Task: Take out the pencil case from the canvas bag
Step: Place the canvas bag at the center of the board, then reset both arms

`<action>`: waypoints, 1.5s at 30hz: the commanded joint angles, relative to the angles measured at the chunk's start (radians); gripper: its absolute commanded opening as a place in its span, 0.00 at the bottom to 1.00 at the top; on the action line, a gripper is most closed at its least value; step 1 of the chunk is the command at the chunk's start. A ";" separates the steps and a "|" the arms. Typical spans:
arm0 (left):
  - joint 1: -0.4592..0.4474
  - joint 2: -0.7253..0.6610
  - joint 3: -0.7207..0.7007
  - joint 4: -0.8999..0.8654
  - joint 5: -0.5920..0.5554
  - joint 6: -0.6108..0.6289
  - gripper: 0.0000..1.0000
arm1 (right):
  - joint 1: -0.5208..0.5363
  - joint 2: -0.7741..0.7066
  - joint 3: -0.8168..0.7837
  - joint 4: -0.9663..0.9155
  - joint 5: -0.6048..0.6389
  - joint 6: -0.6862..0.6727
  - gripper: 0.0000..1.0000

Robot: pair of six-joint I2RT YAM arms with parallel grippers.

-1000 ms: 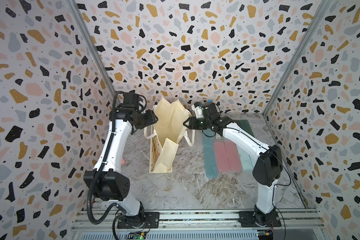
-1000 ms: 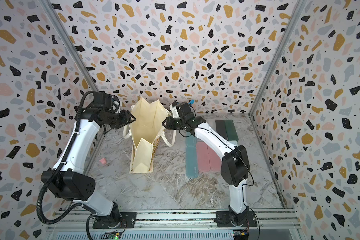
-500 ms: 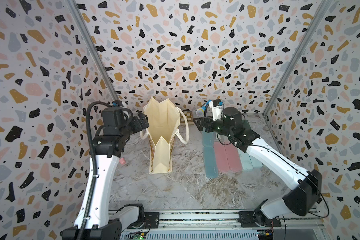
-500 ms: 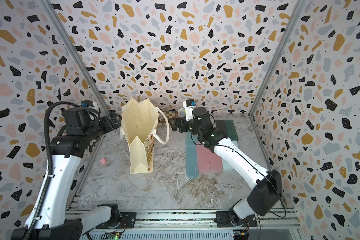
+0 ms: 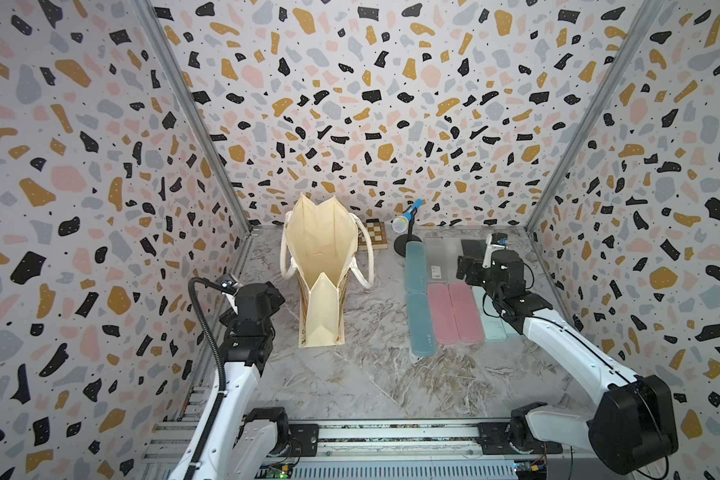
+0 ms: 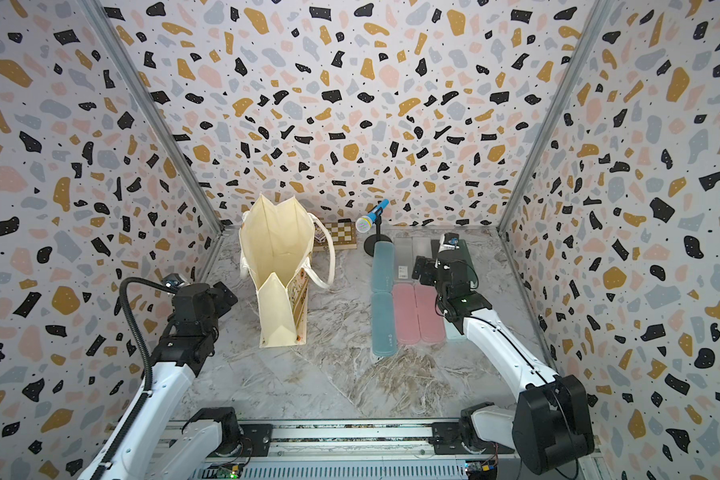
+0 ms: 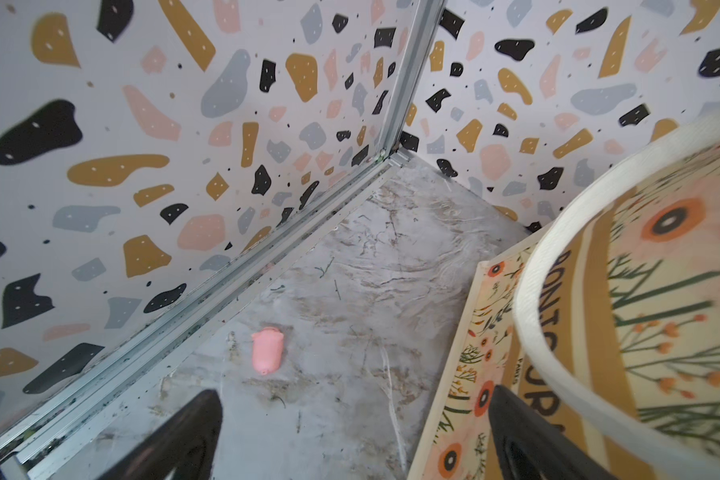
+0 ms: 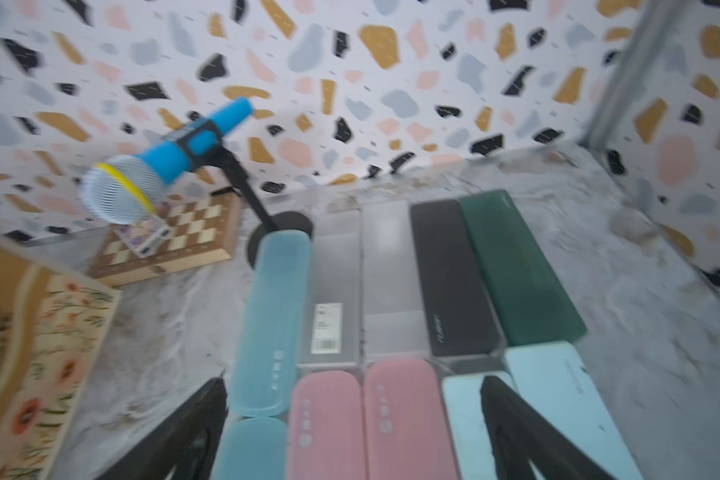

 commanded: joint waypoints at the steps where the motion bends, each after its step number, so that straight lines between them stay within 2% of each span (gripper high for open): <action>1: 0.006 0.073 -0.031 0.253 -0.018 0.127 0.99 | -0.041 0.001 -0.021 0.098 0.072 -0.027 0.93; 4: 0.008 0.132 -0.051 0.299 0.004 0.225 0.99 | -0.082 0.062 -0.008 0.068 0.115 -0.041 0.94; 8: 0.014 0.168 -0.170 0.537 0.091 0.362 0.99 | -0.142 0.098 -0.058 0.108 0.138 -0.052 0.93; 13: 0.019 0.259 -0.184 0.610 0.106 0.378 0.99 | -0.215 0.072 -0.229 0.321 0.038 -0.087 0.95; 18: 0.041 0.268 -0.190 0.669 0.236 0.402 0.99 | -0.249 0.077 -0.340 0.514 -0.017 -0.159 0.95; 24: 0.059 0.318 -0.158 0.690 0.327 0.448 0.99 | -0.250 0.089 -0.433 0.719 -0.056 -0.255 0.94; 30: 0.070 0.265 -0.192 0.660 0.384 0.462 0.99 | -0.249 0.087 -0.506 0.807 -0.062 -0.261 0.93; 40: 0.061 0.129 -0.337 0.780 0.393 0.471 0.99 | -0.192 0.157 -0.615 1.059 0.010 -0.300 0.91; 45: 0.048 0.097 -0.375 0.817 0.394 0.483 0.99 | -0.179 0.172 -0.631 1.100 -0.018 -0.327 0.91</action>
